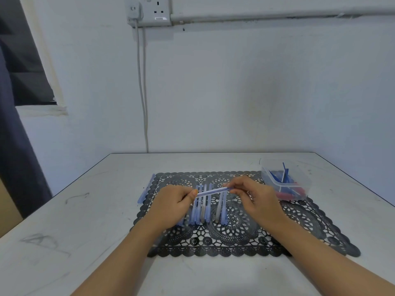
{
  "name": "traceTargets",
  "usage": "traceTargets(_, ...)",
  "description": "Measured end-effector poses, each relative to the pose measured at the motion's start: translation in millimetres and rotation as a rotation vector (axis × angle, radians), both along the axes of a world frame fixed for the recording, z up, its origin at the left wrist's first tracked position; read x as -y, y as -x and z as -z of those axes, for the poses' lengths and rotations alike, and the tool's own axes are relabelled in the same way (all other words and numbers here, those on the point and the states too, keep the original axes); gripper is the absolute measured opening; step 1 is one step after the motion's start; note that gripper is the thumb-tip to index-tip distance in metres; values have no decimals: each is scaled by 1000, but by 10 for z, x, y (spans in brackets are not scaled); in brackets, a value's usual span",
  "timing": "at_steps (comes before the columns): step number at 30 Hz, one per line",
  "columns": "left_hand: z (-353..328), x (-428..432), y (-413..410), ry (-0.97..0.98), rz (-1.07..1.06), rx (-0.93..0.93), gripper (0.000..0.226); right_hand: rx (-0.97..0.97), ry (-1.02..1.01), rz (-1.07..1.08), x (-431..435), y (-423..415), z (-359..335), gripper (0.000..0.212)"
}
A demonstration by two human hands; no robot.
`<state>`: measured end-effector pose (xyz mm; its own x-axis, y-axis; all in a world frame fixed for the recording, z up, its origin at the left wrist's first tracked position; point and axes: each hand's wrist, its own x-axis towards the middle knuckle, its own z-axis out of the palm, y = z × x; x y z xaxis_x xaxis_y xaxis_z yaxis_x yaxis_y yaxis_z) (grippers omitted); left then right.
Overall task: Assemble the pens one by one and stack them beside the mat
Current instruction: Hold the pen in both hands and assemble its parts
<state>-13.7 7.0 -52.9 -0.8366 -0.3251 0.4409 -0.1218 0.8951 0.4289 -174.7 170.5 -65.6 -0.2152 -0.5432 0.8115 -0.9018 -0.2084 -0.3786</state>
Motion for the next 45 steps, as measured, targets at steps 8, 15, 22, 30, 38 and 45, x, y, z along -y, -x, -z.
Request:
traceTargets(8,0,-9,-2,34,7,-39,46,-90,-4,90,19,19,1,46)
traceTargets(15,30,31,-7,103,23,-78,44,-73,-75,110,46,50,44,57)
traceTargets(22,33,38,-7,151,21,-116,43,154,-145,-48,32,-5,52,37)
traceTargets(30,27,24,-3,200,25,-126,42,94,-135,-7,42,-6,35,49)
traceTargets(38,29,41,4,250,1,-137,42,142,-163,-65,22,15,47,35)
traceTargets(45,30,30,4,251,8,-149,43,216,-162,-68,38,-9,45,46)
